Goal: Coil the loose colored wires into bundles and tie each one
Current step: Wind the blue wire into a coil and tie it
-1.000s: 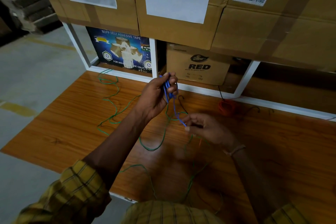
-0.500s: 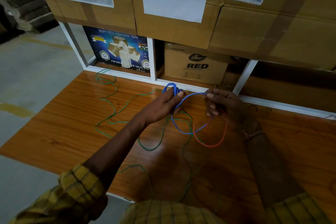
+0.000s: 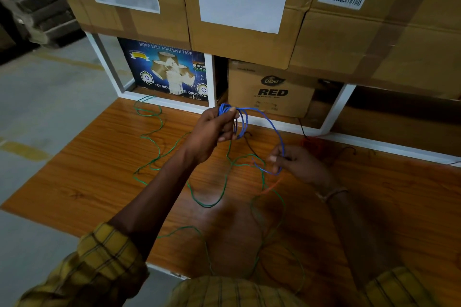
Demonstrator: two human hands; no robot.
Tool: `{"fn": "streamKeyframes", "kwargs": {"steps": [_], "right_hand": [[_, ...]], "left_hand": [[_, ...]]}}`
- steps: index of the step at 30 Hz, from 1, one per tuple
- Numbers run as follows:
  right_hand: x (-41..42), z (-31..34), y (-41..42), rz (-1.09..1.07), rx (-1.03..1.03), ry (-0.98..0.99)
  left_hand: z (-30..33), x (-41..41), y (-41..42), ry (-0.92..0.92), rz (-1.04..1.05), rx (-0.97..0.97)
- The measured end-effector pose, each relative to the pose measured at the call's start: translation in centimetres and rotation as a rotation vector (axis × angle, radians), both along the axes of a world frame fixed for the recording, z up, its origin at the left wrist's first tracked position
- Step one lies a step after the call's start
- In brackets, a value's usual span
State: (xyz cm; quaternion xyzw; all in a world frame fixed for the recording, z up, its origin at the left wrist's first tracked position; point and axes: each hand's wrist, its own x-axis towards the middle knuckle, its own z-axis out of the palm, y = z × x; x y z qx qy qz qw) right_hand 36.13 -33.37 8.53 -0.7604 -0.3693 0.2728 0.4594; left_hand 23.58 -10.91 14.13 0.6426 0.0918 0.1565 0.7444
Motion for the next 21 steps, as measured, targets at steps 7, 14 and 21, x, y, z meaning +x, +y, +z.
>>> {"fn": "streamKeyframes", "kwargs": {"steps": [7, 14, 21], "right_hand": [[-1.0, -2.3, 1.4, -0.072, -0.117, -0.072], [-1.2, -1.4, 3.1, -0.391, 0.156, 0.01], [-1.0, 2.7, 2.2, -0.305, 0.003, -0.255]], "left_hand": [[-0.3, 0.3, -0.9, 0.026, -0.04, -0.118], [-0.6, 0.1, -1.9, 0.12, -0.049, 0.01], [-1.4, -0.1, -0.9, 0.188, 0.028, 0.277]]}}
